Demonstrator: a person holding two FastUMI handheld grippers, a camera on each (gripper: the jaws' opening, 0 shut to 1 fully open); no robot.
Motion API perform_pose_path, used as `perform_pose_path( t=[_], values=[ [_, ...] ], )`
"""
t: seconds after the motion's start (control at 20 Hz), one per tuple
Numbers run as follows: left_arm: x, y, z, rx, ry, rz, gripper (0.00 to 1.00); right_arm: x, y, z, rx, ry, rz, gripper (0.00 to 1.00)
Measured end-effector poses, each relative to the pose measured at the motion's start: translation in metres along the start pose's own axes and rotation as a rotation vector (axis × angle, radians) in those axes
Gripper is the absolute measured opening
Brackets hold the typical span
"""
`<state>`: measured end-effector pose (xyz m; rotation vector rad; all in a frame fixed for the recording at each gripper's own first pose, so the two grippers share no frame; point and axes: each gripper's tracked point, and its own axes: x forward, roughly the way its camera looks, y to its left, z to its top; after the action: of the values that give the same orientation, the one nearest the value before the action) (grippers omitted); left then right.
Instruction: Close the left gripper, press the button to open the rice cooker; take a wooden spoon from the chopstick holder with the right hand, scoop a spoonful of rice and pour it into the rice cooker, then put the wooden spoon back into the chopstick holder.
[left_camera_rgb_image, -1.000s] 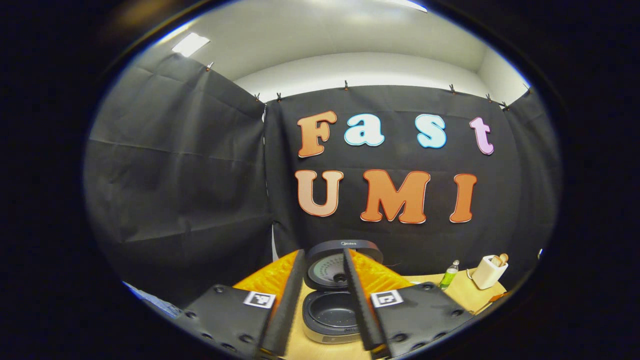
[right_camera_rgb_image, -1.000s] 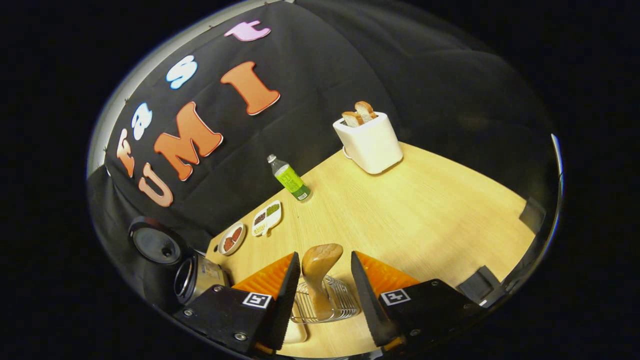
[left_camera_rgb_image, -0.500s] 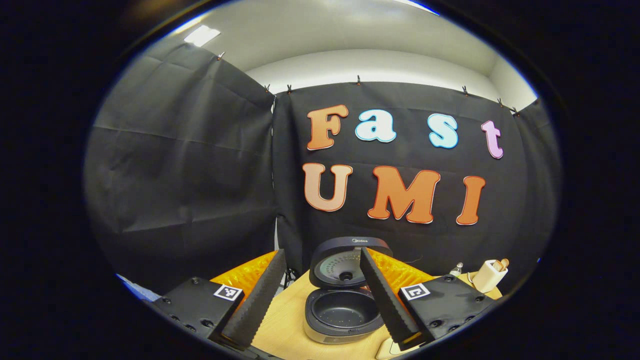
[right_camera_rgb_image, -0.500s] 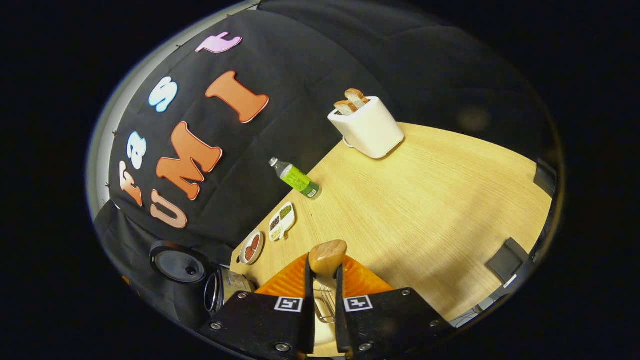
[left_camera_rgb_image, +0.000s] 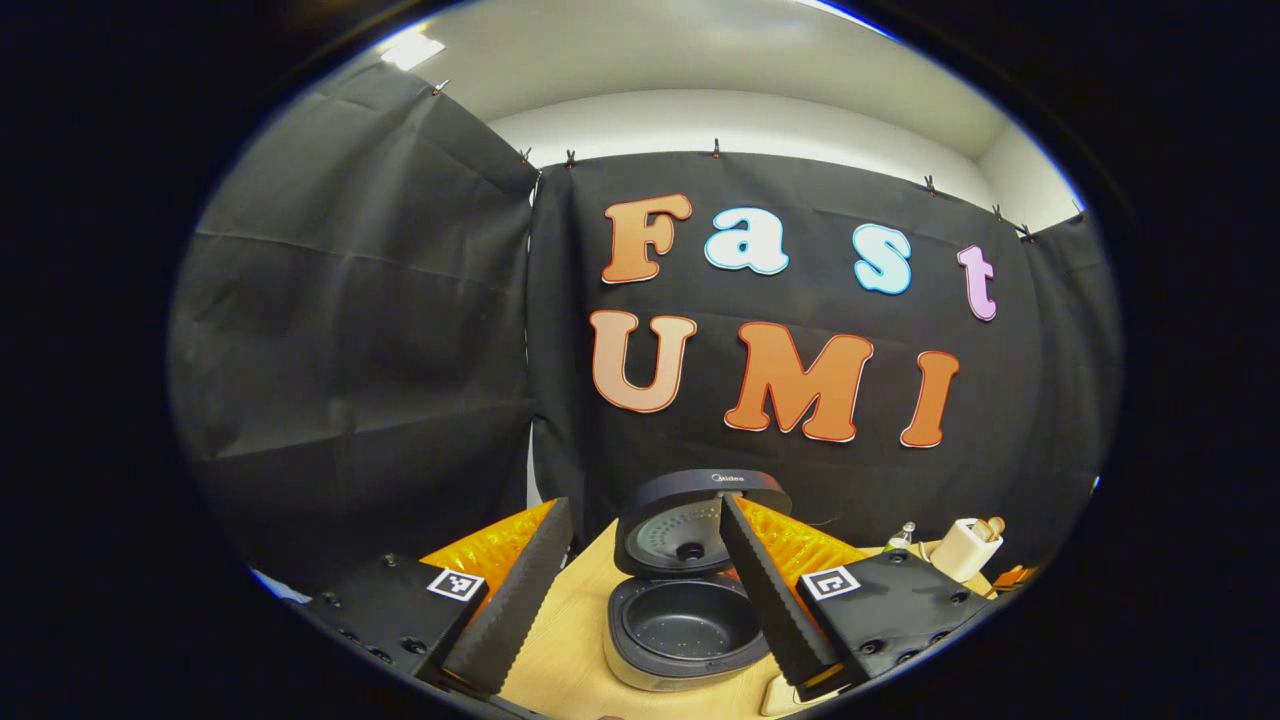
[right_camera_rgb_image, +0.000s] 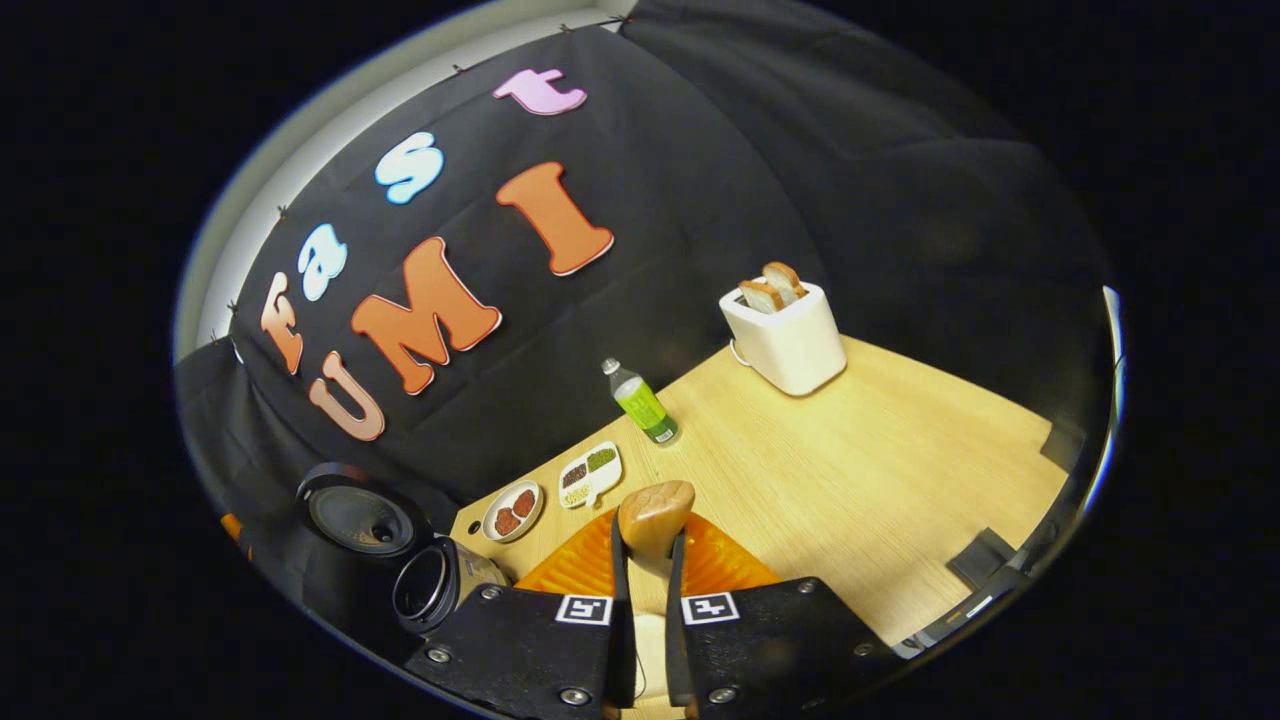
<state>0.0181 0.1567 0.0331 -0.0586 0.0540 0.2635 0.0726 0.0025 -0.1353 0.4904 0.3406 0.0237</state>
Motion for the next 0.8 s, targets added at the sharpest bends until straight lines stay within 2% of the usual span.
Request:
perform_pose_path(
  t=[0.25, 0.45, 0.65, 0.8],
  values=[
    [0.010, 0.024, -0.004, -0.009, 0.013, -0.039, 1.00, -0.030, 0.059, 0.010, -0.092, -0.066, 0.032, 0.11],
    [0.022, 0.049, 0.002, -0.015, 0.009, -0.059, 1.00, -0.036, 0.107, -0.015, -0.162, -0.069, 0.100, 0.11],
    [0.033, 0.066, 0.006, 0.040, -0.005, -0.072, 0.98, -0.027, 0.118, -0.059, -0.221, -0.034, 0.098, 0.11],
    [0.039, 0.073, 0.007, 0.067, -0.015, -0.074, 0.97, -0.015, 0.111, -0.085, -0.295, -0.026, 0.052, 0.11]
  ],
)
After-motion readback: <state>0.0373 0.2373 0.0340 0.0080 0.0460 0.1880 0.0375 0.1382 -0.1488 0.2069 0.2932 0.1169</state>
